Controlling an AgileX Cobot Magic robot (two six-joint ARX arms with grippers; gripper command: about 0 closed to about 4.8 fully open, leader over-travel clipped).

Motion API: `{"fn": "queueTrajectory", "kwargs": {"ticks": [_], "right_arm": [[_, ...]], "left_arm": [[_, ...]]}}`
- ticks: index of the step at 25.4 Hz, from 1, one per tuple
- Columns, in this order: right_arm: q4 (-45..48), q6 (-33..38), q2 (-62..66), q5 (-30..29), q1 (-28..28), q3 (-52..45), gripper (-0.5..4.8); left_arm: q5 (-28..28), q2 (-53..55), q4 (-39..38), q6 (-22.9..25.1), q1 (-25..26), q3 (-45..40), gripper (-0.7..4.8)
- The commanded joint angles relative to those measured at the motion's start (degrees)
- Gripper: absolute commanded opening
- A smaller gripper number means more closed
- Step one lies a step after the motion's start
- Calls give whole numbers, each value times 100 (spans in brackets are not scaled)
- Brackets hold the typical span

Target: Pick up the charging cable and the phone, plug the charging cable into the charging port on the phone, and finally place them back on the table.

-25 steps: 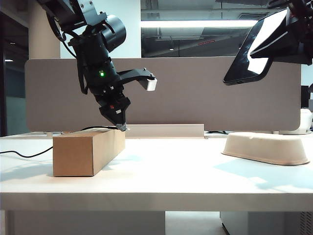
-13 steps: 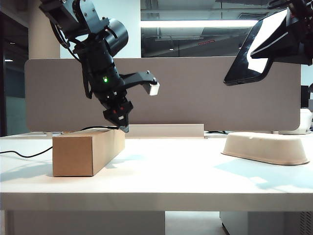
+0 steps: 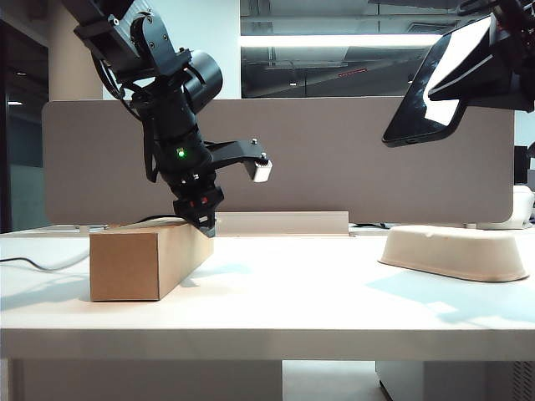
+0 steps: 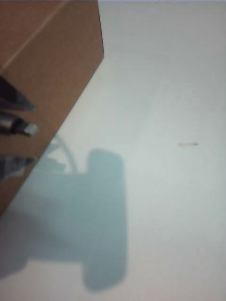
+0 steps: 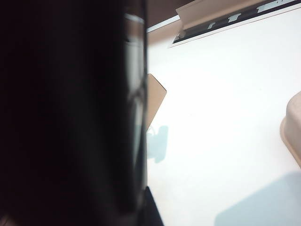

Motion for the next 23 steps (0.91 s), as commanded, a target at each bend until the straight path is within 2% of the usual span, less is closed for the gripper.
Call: {"fn": "queueTrajectory", "kwargs": {"ticks": [1, 6, 9, 12, 23], "right_arm": [[227, -39, -44, -35, 4, 42, -3], [227, -39, -42, -35, 4, 42, -3], [227, -39, -42, -35, 7, 42, -3], [227, -39, -42, -35, 4, 42, -3], [254, -107, -42, -33, 4, 44, -3]], "left_arm": [[-13, 0, 57, 4, 13, 20, 110], [-15, 0, 136, 9, 15, 20, 99], [-15, 0, 136, 11, 24, 20, 16], [-61, -2, 155, 7, 24, 22, -7], [-61, -549, -74, -70, -61, 35, -6]]}}
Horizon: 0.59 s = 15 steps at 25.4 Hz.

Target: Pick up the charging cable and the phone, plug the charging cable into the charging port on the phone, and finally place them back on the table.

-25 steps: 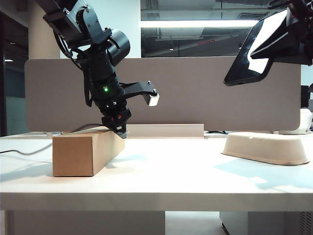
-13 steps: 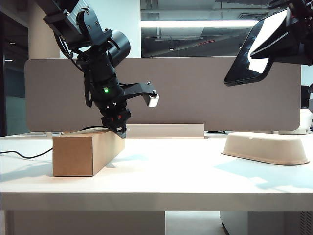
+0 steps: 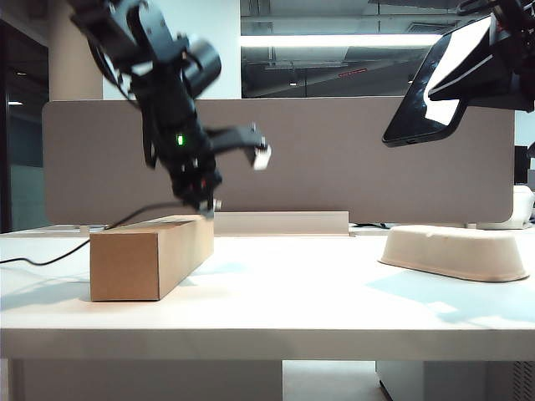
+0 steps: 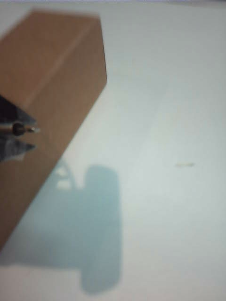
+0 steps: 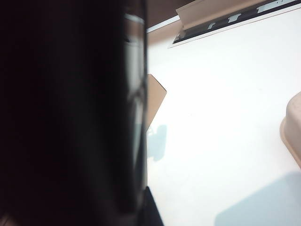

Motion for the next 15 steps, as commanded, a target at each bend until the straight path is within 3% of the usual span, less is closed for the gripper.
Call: {"fn": "queueTrajectory", "kwargs": {"ticks": [1, 6, 10, 15], "right_arm": [[271, -136, -42, -33, 7, 44, -3], [365, -144, -42, -50, 24, 48, -3], [396, -140, -42, -107, 59, 81, -3], [564, 46, -46, -621, 68, 127, -3]], "left_arm": [[166, -380, -245, -92, -24, 52, -6], [981, -909, -767, -1056, -22, 52, -6], [1764, -1318, -1082, -1563, -22, 52, -6], [2699, -1722, -1563, -2006, -24, 48, -6]]}}
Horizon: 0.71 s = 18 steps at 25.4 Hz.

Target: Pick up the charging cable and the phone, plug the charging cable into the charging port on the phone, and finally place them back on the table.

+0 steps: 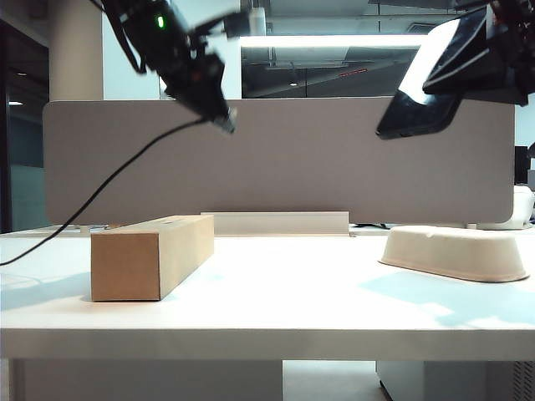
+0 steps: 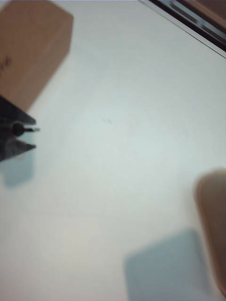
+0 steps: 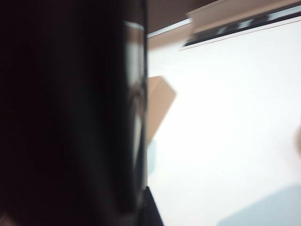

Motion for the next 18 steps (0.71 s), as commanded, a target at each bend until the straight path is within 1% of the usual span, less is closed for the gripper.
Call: {"fn": "queueTrajectory", "kwargs": {"ticks": [1, 6, 8, 9, 12, 15, 18], "right_arm": [[369, 177, -63, -485, 7, 162, -3], [496, 369, -205, -973, 11, 256, -3], [616, 520, -271, -1128, 15, 278, -3], [752, 671, -358, -1322, 44, 282, -3], [940, 874, -483, -1563, 87, 284, -3], [1078, 1054, -597, -1622, 155, 284, -3], [1204, 1180, -664, -1635, 223, 284, -3]], "left_arm": [[953, -282, -621, -455, 4, 33, -6], [1655, -509, -1154, -452, 4, 24, -6], [2039, -562, -1303, -570, 4, 24, -6], [2531, -590, -1464, -599, 4, 20, -6], [3165, -603, -1563, -682, 4, 20, -6], [3683, -603, -1569, -785, 2, 20, -6], [4343, -603, -1587, -903, 2, 20, -6]]}}
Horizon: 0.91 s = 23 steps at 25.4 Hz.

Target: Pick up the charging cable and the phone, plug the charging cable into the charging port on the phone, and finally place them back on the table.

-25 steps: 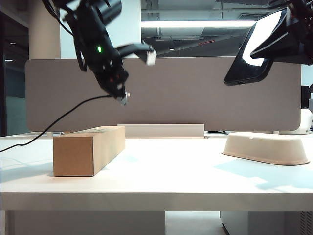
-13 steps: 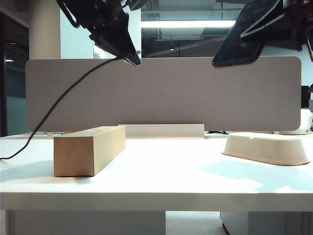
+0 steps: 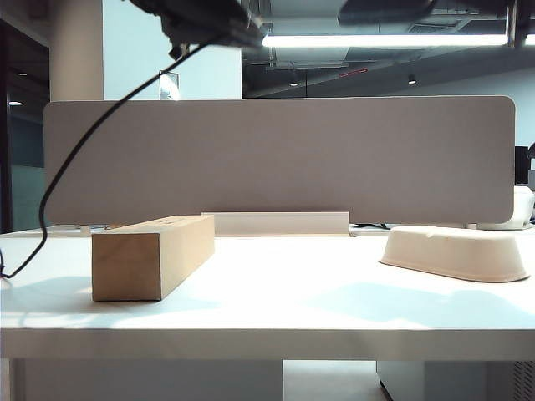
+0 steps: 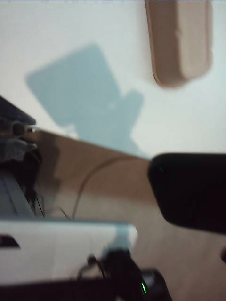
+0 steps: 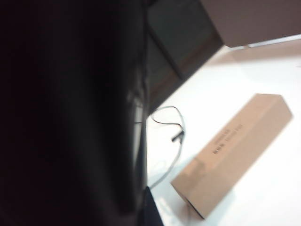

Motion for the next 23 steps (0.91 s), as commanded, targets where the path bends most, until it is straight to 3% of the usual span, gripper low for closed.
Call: {"fn": "queueTrajectory", "kwargs": {"ticks": [1, 11, 17, 23], "right_arm": [[444, 240, -76, -76, 52, 70, -3], [1934, 1462, -74, -120, 120, 70, -3], [2505, 2133, -72, -103, 133, 70, -3], [2771, 2649, -72, -151, 210, 70, -3]], "left_arm": [[881, -44, -44, -127, 7, 20, -6], [2570, -57, -299, -4, -57, 17, -6], [2629, -50, -177, 52, -398, 17, -6], [2524, -24, 457, -133, -649, 17, -6]]}}
